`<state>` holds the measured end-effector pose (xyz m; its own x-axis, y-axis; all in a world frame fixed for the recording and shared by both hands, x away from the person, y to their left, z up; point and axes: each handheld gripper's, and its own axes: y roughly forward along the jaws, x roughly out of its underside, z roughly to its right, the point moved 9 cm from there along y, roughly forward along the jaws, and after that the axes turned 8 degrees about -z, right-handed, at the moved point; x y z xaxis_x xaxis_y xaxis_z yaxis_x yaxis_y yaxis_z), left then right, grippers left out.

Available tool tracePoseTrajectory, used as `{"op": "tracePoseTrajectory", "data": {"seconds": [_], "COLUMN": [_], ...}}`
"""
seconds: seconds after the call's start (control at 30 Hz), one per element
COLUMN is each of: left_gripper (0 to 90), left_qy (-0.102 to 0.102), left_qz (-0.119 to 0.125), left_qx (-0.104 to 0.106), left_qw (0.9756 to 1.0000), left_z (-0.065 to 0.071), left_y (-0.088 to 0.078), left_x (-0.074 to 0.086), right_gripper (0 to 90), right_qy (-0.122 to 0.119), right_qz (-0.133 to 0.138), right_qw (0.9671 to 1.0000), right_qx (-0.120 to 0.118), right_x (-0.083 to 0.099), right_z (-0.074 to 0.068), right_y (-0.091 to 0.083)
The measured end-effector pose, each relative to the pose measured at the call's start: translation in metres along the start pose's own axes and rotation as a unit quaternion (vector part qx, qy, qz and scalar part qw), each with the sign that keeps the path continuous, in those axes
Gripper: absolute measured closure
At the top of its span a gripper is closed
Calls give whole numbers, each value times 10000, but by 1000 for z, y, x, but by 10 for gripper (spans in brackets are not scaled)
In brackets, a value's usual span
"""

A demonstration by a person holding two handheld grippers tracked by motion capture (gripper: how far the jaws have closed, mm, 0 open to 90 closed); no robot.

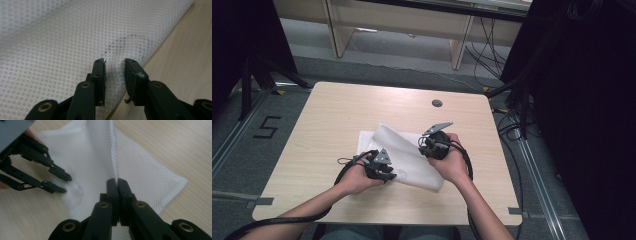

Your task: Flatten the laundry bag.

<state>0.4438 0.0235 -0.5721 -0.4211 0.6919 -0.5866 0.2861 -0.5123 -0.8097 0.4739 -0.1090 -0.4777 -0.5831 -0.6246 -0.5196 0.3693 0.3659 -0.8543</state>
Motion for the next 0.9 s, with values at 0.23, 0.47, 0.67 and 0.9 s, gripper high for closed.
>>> {"op": "tracePoseTrajectory", "data": {"seconds": [0.23,0.47,0.67,0.9], "left_gripper": [696,692,700,866], "left_qy": [21,31,85,422], "left_qz": [-4,11,147,-258], "left_qx": [-47,-60,4,185], "left_qw": [10000,10000,9999,9986], "left_z": [-1,0,8,16], "left_y": [0,-1,-13,-16], "left_x": [0,-1,-10,-5], "right_gripper": [900,900,900,900], "right_qy": [21,30,129,157], "right_qz": [22,109,100,147], "right_qw": [9998,9997,9998,9997], "right_qx": [-171,-224,-122,-81], "right_x": [4,4,6,4], "right_z": [-13,-21,-14,-14], "right_y": [-7,-10,-6,-8]}}
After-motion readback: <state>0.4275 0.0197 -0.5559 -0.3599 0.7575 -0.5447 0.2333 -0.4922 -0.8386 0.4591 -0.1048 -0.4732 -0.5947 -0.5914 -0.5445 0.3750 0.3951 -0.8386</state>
